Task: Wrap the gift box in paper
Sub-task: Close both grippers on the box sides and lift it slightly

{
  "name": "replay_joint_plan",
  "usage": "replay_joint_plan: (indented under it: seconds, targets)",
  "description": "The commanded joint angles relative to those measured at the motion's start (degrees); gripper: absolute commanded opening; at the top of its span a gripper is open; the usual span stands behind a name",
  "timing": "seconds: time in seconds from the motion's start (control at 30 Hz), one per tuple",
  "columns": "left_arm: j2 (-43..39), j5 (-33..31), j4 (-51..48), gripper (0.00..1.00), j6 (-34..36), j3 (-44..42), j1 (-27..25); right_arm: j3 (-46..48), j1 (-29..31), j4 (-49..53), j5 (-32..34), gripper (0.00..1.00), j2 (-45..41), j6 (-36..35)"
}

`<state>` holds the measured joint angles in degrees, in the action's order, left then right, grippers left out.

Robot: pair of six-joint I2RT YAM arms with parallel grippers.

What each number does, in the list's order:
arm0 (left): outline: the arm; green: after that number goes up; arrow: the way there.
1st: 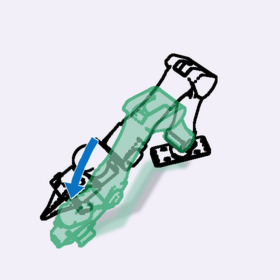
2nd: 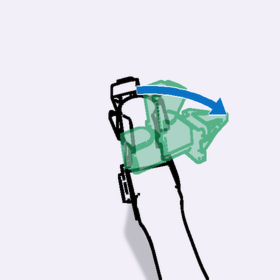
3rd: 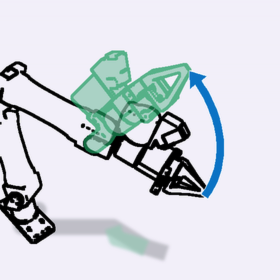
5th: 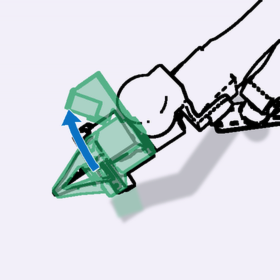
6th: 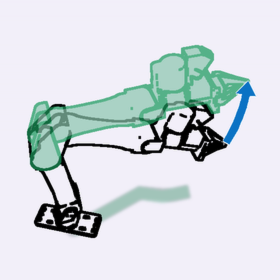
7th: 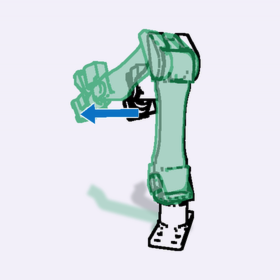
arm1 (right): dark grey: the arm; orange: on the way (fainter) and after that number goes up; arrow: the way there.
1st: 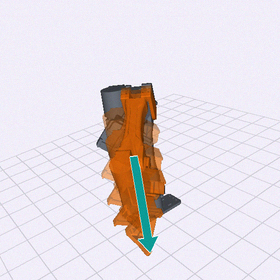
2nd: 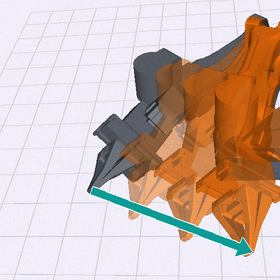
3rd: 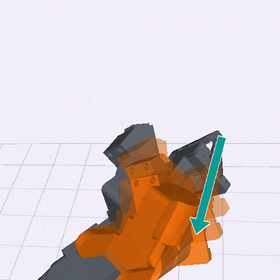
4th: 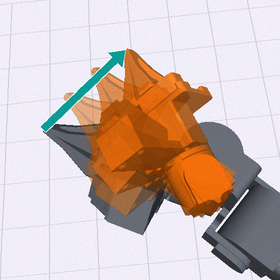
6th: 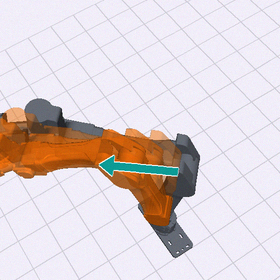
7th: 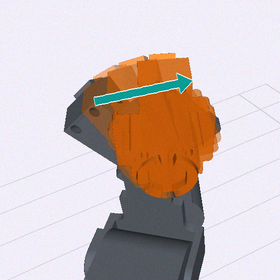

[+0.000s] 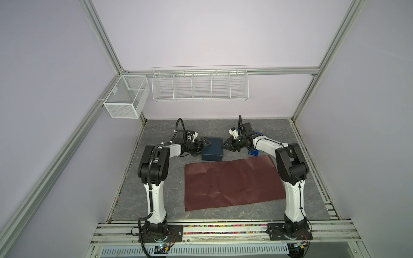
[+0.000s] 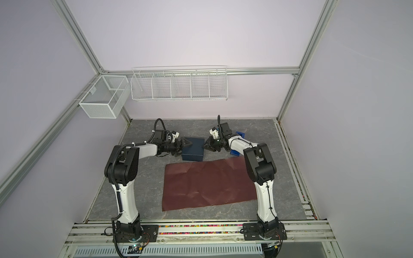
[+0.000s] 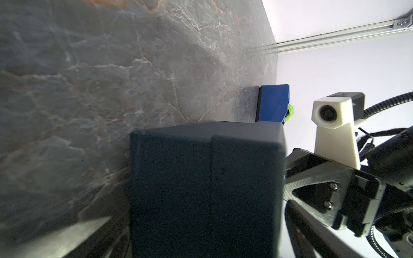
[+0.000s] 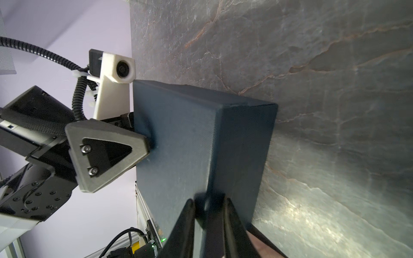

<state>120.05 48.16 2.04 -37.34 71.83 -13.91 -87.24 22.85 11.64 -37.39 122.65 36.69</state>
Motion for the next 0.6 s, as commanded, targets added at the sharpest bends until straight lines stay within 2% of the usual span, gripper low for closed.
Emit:
replay_joint_plan:
  seconds: [0.0, 0.27, 0.43, 0.57]
  targets:
    - [-0.90, -4.87, -6.88, 0.99, 3.05, -0.11, -0.22, 3.52, -1.08, 5.09, 6.27, 0.24, 1.82, 0.73]
    - [0.73, 3.08, -0.01, 1.00, -2.44, -1.64, -0.24, 4.44, -2.00, 4.19, 6.19, 0.24, 1.54, 0.94]
    - [1.10, 6.98, 9.49, 0.99, -8.73, -4.07, -0.46, 4.60, -2.15, 4.18, 5.68, 0.24, 1.53, 0.78]
    - [0.81, 7.39, 11.29, 0.96, -10.23, -3.76, -0.85, 4.38, -2.15, 3.76, 5.23, 0.24, 1.53, 1.14]
